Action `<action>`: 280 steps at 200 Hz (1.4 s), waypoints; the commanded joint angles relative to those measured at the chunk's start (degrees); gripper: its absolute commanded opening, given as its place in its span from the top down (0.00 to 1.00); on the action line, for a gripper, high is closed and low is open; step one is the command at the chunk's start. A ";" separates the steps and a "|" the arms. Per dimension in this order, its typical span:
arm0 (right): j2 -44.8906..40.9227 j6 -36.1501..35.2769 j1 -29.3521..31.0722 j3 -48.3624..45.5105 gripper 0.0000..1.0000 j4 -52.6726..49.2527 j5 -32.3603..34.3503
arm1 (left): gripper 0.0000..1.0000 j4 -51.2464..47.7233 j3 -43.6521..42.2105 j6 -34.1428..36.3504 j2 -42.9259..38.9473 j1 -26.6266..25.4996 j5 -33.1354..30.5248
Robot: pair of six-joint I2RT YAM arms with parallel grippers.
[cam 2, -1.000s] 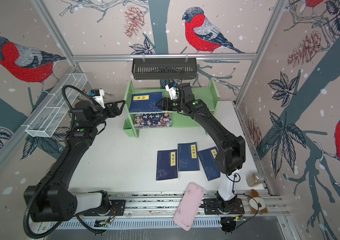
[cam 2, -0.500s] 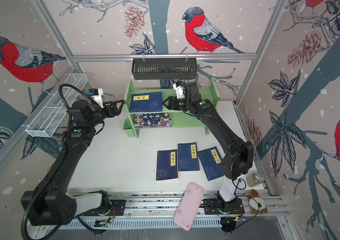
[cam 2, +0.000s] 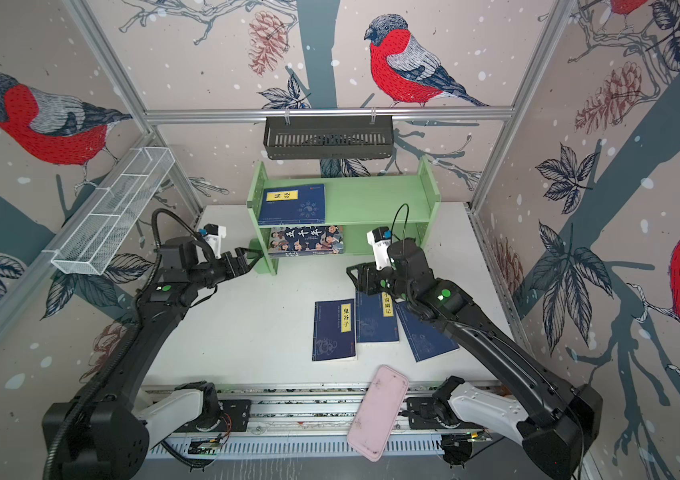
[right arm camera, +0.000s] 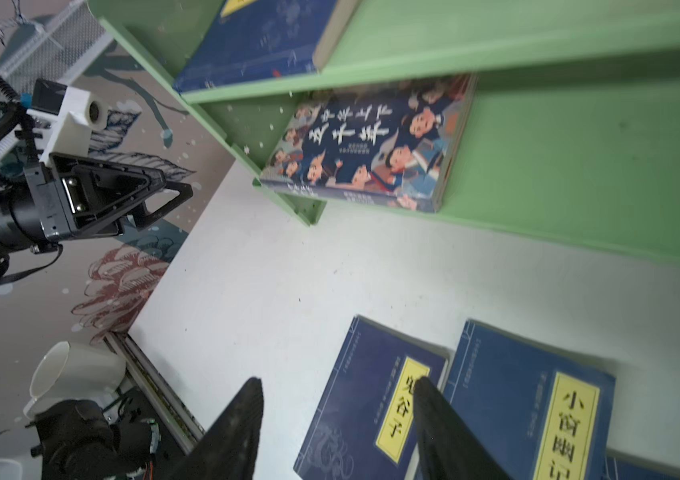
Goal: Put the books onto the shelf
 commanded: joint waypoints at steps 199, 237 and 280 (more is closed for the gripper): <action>24.47 12.62 4.52 -20.59 0.72 20.16 -6.94 | 0.12 24.58 -21.82 -4.60 13.11 -9.82 9.15; 28.69 11.95 6.84 -16.62 0.76 22.26 -8.83 | 0.12 25.74 -21.89 -4.35 16.66 -10.52 8.89; 31.03 12.84 7.62 -14.73 0.66 23.06 -7.86 | 0.14 23.35 -20.97 -2.08 18.82 -11.04 6.65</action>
